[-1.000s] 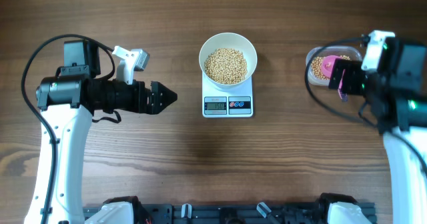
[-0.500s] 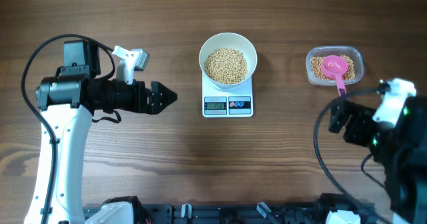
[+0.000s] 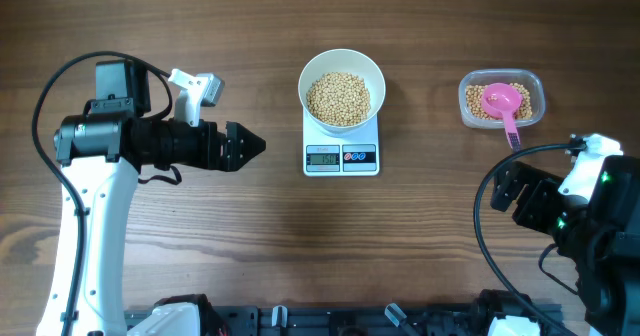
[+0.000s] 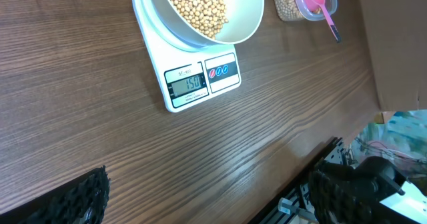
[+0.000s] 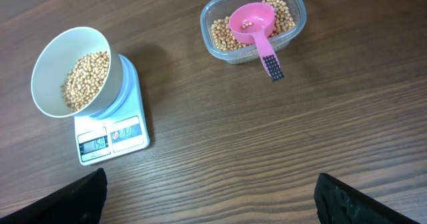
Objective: Scoop item into bowl and weigh 150g on scale
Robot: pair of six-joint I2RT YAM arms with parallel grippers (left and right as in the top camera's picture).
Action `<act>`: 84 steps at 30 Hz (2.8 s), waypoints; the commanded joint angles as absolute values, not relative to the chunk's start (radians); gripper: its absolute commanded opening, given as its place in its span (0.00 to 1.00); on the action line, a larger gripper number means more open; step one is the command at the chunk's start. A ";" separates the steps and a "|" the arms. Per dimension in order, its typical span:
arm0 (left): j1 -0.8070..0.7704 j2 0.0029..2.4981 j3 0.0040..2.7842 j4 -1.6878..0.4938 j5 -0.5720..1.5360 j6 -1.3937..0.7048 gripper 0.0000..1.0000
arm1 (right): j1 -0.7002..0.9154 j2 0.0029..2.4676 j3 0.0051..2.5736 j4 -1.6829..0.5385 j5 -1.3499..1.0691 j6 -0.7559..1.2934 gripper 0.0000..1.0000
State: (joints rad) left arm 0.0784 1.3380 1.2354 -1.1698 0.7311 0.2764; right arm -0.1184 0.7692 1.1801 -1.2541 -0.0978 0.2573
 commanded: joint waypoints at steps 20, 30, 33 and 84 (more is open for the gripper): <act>0.076 1.338 1.254 -1.167 0.735 0.300 1.00 | -0.114 0.453 0.633 -0.555 -0.068 0.235 1.00; 0.076 1.338 1.254 -1.167 0.735 0.300 1.00 | -0.114 0.125 0.181 -0.159 -0.169 0.104 1.00; 0.076 1.338 1.254 -1.167 0.735 0.300 1.00 | -0.114 0.067 0.108 -0.096 -0.170 0.104 0.99; 0.076 1.338 1.254 -1.167 0.735 0.300 1.00 | -0.010 0.004 0.005 0.002 -0.071 -0.024 1.00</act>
State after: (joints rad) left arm 0.0784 1.3380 1.2358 -1.1671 0.7311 0.2768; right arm -0.0158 0.0174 0.0078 -0.0002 -0.0814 -0.0063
